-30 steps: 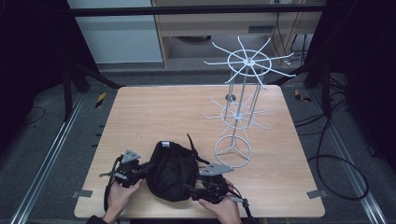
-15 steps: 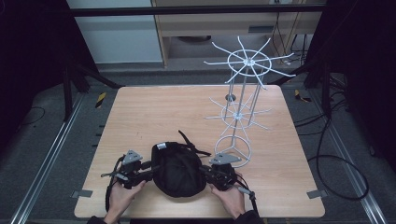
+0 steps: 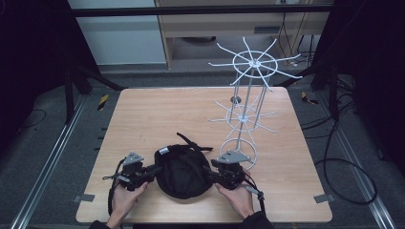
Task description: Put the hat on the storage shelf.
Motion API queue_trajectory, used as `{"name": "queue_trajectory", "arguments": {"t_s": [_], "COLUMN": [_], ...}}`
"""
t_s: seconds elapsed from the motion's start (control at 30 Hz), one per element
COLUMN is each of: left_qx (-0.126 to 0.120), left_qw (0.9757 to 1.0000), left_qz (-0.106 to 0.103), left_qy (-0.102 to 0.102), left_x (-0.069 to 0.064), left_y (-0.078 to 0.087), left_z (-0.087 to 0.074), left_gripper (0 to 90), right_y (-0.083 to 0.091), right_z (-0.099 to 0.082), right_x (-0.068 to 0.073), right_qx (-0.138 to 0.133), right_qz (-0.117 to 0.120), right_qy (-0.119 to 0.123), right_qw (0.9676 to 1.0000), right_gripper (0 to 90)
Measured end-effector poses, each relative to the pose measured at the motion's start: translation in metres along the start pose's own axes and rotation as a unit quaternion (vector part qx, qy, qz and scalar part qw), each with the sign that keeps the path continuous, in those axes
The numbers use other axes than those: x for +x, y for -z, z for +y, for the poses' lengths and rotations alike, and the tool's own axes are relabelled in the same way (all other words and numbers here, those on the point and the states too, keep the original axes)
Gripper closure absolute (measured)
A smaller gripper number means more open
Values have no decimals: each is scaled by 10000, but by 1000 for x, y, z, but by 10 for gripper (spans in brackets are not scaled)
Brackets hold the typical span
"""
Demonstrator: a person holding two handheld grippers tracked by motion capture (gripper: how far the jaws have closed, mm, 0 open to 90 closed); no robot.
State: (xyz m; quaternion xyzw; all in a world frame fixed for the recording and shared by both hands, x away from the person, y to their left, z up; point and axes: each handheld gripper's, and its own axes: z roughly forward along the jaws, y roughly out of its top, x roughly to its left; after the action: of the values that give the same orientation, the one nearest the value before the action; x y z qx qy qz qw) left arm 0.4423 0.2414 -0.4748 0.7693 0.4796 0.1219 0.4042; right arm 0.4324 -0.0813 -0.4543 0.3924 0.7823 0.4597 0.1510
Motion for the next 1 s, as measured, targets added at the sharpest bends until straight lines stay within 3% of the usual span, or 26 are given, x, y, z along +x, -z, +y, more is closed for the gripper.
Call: {"name": "queue_trajectory", "arguments": {"t_s": [0.1,0.23,0.4,0.47,0.5,0.53,0.63,0.73,0.8,0.83,1.0], "left_qx": [-22,-32,-15,-4,15,15,61,114,135,135,149], "left_qw": [10000,9999,9998,9998,9998,9998,9999,9998,9998,9998,9999], "left_qz": [92,127,167,161,163,163,109,69,59,48,27], "left_qy": [-28,-73,-132,-118,-103,-103,-110,-120,-147,-132,-52], "left_x": [-5,-9,-11,-11,-10,-10,-11,-13,-14,-15,-13], "left_y": [1,1,2,2,2,2,2,0,-2,-4,-10], "left_z": [-2,-5,-6,-7,-7,-7,-8,-8,-8,-7,-6], "left_gripper": [710,720,720,720,719,719,718,723,727,731,745], "right_y": [10,4,-8,-10,-13,-13,-11,0,7,14,15], "right_z": [-6,-22,-31,-31,-30,-30,-26,-15,-9,-2,6], "right_x": [5,4,0,1,1,1,-1,2,7,15,29], "right_qx": [56,446,808,872,919,919,806,292,-41,-406,-741], "right_qz": [54,-18,107,104,72,72,7,-79,-66,9,287], "right_qy": [37,-169,-596,-611,-635,-635,-641,-370,-81,245,595], "right_qw": [10000,9989,9949,9943,9937,9937,9947,9989,9999,9989,9951], "right_gripper": [497,495,631,669,791,791,831,838,838,838,838]}}
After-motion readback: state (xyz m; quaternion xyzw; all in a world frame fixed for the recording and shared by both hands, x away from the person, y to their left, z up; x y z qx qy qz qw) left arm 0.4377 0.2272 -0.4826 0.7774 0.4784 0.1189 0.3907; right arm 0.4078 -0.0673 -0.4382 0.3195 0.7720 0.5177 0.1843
